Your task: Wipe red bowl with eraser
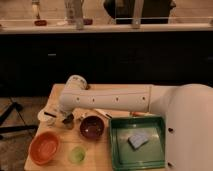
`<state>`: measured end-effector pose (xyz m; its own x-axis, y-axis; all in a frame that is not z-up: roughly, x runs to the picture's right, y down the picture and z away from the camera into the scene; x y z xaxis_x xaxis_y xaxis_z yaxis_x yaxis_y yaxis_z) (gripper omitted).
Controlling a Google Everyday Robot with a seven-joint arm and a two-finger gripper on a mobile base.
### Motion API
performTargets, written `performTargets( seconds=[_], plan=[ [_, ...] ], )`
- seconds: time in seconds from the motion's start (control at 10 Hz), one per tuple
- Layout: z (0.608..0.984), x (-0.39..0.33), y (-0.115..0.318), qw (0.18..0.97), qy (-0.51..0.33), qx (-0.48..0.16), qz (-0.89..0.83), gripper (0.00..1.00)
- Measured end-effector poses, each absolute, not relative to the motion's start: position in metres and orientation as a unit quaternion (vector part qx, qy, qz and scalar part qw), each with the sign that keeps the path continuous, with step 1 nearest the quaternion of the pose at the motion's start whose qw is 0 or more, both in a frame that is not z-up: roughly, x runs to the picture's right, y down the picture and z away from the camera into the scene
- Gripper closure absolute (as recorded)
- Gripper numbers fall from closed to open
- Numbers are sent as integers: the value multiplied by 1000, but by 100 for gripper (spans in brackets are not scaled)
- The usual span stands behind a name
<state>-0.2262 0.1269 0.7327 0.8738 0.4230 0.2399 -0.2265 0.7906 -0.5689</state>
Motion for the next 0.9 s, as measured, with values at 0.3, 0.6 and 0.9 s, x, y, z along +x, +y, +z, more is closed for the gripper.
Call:
performTargets(
  seconds=[0.3, 0.6, 0.9],
  plan=[
    [711, -241, 173, 919, -204, -314, 121, 100],
    [709, -242, 178, 918, -206, -318, 116, 100],
    [710, -242, 179, 918, -205, -319, 115, 100]
  ],
)
